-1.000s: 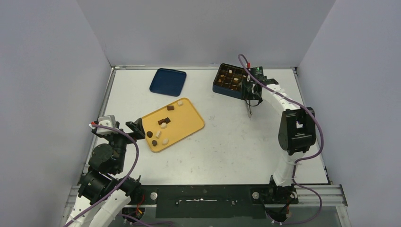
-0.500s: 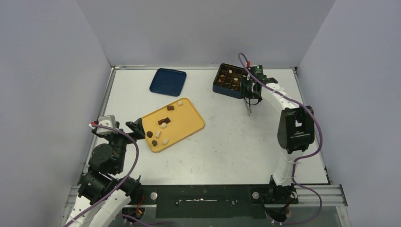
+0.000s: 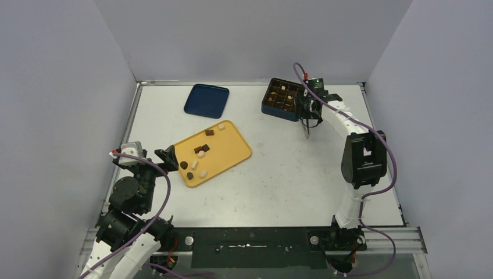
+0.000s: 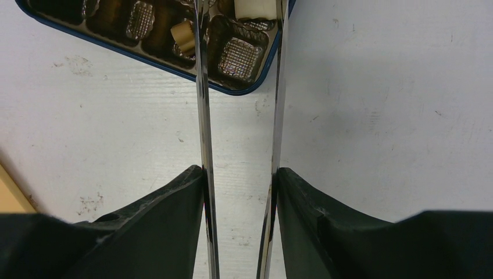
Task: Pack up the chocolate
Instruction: Place the fake chocolate in the packing box, then pick up the fake chocolate from the plate.
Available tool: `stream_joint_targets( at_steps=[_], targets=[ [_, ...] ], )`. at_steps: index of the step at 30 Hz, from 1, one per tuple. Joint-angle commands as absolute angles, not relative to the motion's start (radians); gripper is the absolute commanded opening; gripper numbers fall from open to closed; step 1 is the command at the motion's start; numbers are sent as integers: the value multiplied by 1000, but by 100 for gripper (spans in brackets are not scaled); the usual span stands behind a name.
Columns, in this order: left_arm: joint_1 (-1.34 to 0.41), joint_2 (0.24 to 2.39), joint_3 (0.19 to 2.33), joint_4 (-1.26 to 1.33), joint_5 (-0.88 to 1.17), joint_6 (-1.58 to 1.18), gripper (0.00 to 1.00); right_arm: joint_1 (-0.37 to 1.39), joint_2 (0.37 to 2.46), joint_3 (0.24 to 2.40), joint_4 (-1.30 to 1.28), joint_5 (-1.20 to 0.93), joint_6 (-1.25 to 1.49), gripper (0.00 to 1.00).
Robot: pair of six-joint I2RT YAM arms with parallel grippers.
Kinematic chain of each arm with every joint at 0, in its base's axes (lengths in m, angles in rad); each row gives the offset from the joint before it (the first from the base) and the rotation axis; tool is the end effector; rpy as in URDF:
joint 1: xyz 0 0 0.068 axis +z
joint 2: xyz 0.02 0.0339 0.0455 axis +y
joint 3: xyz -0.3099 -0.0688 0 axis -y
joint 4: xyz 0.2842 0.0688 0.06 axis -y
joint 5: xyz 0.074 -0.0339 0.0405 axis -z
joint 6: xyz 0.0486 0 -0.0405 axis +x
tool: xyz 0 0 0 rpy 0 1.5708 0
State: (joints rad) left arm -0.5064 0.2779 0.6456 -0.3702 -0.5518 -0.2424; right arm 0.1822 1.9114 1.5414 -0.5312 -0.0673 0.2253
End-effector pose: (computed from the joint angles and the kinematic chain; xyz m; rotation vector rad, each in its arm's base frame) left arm 0.0832 -0.0170 0.3564 -0.2248 1.5589 -0.1535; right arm 0.4776 0.0913 0.2627 0.0245 2.4870 0.2570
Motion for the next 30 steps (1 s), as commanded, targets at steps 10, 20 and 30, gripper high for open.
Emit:
stream_joint_targets(
  at_steps=[10, 20, 30],
  targets=[
    [-500, 272, 658, -345, -549, -235, 97, 222, 1755, 1574, -502, -154, 245, 45],
    [-500, 262, 659, -345, -558, -236, 97, 407, 1682, 1485, -426, -220, 225, 43],
    [-500, 262, 658, -342, -560, -236, 97, 607, 1768, 1470, -378, -183, 234, 43]
  ],
)
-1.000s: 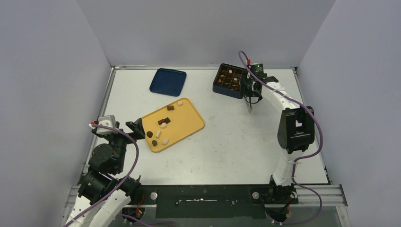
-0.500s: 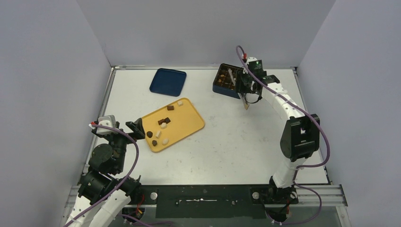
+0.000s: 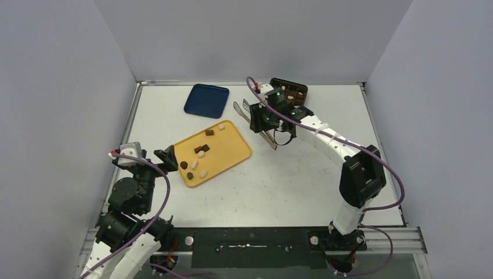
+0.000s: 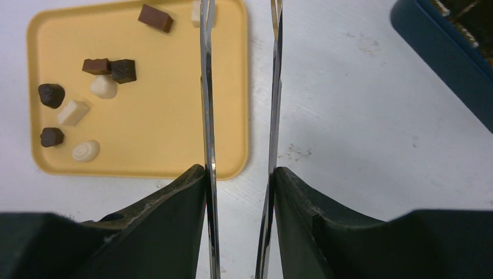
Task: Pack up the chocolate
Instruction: Pick up the fake chocolate from the plate.
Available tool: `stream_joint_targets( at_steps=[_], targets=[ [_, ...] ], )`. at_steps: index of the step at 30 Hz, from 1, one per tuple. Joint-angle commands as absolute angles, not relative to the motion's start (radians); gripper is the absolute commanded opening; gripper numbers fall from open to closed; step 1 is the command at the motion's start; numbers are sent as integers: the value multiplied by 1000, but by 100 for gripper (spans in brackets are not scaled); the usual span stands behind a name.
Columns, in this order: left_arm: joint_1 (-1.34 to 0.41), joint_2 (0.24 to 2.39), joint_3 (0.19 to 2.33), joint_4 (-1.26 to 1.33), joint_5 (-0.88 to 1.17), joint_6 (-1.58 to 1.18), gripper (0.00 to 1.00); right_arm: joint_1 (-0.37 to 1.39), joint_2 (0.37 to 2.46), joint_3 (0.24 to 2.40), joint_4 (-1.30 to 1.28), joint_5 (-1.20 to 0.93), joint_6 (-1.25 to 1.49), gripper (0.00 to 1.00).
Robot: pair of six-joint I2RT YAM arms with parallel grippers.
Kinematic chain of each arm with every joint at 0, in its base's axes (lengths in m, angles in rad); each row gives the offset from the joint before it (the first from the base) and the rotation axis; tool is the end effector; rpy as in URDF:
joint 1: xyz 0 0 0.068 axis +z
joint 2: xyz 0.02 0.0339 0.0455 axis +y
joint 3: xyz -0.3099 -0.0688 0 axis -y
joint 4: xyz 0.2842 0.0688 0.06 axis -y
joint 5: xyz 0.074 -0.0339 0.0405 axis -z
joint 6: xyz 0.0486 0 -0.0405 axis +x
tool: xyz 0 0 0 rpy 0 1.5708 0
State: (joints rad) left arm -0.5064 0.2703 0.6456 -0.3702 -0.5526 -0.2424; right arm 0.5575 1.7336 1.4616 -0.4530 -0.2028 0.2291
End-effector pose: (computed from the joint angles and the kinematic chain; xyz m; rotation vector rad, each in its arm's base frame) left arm 0.0816 -0.0161 0.3568 -0.2276 1.5520 -0.1564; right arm 0.3776 0.2470 0.3201 -0.4923 2.3099 0.6287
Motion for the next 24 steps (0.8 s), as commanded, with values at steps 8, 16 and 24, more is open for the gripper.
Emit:
stream_joint_targets(
  at_steps=[8, 16, 24],
  targets=[
    [-500, 261, 660, -345, -560, -236, 97, 699, 1915, 1558, -400, -126, 226, 44],
    [-500, 255, 657, -344, -559, -235, 97, 731, 2015, 1642, -426, -103, 225, 45],
    [-500, 256, 657, -341, -555, -234, 97, 736, 2091, 1722, -455, -80, 222, 47]
  ],
)
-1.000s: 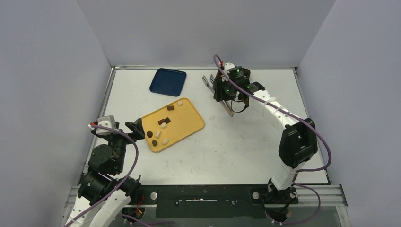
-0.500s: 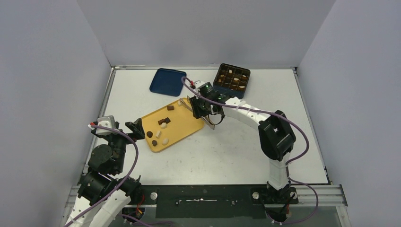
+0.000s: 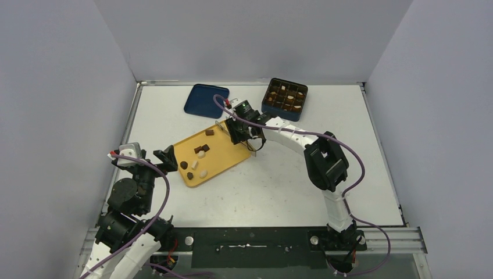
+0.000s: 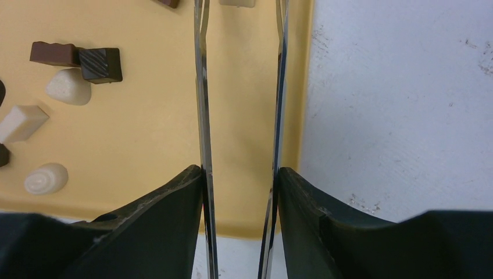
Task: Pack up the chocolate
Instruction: Pick up the fake chocolate from the plate.
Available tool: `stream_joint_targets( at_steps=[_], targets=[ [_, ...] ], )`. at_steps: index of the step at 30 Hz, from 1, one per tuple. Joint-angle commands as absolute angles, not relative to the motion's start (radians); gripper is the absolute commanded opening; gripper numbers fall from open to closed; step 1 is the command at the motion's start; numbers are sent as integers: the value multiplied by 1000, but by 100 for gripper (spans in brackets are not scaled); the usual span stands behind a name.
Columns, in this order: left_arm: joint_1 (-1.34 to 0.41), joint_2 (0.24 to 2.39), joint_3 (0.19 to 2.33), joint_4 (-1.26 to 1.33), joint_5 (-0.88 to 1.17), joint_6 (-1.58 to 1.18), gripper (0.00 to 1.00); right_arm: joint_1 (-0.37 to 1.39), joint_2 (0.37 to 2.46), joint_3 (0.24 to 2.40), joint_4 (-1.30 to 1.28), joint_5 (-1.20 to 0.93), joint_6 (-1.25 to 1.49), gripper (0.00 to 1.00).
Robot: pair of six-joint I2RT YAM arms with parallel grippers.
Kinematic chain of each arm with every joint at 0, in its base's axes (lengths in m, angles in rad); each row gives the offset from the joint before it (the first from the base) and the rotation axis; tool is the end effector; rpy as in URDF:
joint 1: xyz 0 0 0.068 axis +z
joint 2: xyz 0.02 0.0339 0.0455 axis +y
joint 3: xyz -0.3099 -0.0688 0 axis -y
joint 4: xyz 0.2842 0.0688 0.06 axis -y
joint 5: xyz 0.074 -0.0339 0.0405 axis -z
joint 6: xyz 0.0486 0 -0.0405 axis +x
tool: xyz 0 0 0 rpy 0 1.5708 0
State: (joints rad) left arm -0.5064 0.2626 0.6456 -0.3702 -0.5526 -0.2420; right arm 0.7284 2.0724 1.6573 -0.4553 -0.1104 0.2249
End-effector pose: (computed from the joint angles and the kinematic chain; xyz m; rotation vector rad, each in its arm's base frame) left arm 0.0799 -0.0152 0.3573 -0.2295 1.5451 -0.1596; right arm 0.3935 0.3582 0.2320 -0.6754 2.4220 0.5447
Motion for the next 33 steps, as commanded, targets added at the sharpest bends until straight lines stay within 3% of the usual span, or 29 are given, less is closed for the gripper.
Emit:
stream_joint_targets(
  at_steps=[1, 11, 24, 33],
  targets=[
    [-500, 256, 656, -341, -554, -234, 97, 736, 2098, 1731, -461, -80, 222, 47],
    [-500, 255, 657, -339, -550, -233, 97, 758, 2142, 1775, -481, -77, 223, 46],
    [-500, 256, 656, -340, -548, -233, 97, 762, 2103, 1749, -485, -48, 220, 32],
    [-500, 259, 656, -341, -548, -235, 97, 762, 2055, 1726, -472, -73, 220, 29]
  ],
)
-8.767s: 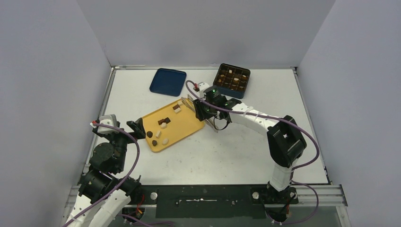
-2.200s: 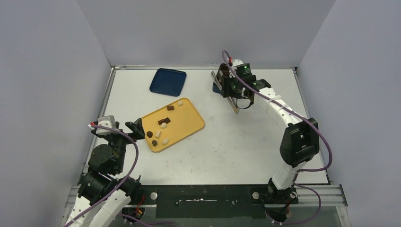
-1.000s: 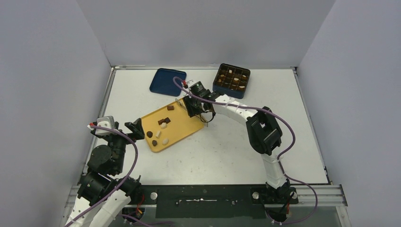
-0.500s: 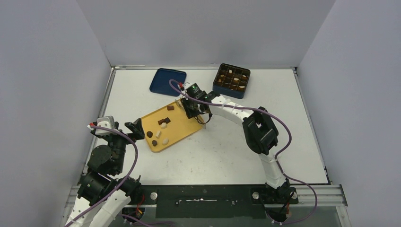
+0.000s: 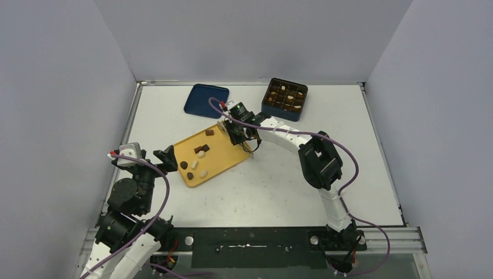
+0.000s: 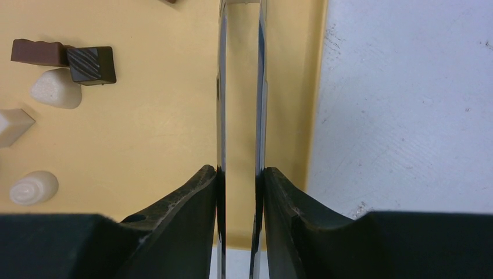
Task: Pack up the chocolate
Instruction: Pick up the fake chocolate from the plate, then place the fake chocolate in the packing box.
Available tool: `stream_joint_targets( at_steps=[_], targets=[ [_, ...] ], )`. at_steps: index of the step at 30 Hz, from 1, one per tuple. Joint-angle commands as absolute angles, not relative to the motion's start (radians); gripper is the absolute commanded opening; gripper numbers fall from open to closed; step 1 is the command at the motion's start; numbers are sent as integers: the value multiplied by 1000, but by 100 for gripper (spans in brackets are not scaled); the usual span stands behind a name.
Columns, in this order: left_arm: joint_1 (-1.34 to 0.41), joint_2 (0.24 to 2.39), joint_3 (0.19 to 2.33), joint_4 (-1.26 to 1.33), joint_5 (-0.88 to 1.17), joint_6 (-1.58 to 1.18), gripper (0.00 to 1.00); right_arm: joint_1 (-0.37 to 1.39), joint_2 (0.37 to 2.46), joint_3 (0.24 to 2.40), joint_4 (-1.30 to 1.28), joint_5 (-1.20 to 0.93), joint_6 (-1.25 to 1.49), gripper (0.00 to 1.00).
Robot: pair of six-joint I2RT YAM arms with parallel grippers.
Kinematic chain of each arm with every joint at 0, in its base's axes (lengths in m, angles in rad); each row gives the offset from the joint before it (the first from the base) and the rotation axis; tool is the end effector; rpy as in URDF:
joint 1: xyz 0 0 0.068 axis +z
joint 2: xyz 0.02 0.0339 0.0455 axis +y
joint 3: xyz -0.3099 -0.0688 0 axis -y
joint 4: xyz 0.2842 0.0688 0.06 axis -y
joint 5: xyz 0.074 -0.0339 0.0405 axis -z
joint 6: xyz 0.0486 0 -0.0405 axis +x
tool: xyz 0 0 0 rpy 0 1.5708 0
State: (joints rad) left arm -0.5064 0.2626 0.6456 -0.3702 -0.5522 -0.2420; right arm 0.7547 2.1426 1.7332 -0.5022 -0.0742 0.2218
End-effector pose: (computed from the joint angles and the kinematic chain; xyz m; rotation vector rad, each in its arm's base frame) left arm 0.0799 -0.0152 0.3573 -0.2292 1.5452 -0.1599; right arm 0.3962 0.3776 0.2192 -0.7024 2.4507 0.4926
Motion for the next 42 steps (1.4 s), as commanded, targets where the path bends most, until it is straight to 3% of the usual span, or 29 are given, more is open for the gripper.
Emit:
stream_joint_targets(
  at_steps=[1, 19, 33, 42],
  targets=[
    [-500, 259, 656, -341, -548, -235, 97, 762, 2048, 1724, -471, -75, 220, 29],
    [-500, 267, 656, -340, -541, -233, 97, 705, 1863, 1704, -547, -21, 228, 27],
    [-500, 268, 656, -339, -533, -233, 97, 482, 1717, 1623, -639, 58, 267, 27],
    [-500, 270, 655, -337, -532, -233, 97, 305, 1679, 1552, -652, -16, 284, 28]
  ],
)
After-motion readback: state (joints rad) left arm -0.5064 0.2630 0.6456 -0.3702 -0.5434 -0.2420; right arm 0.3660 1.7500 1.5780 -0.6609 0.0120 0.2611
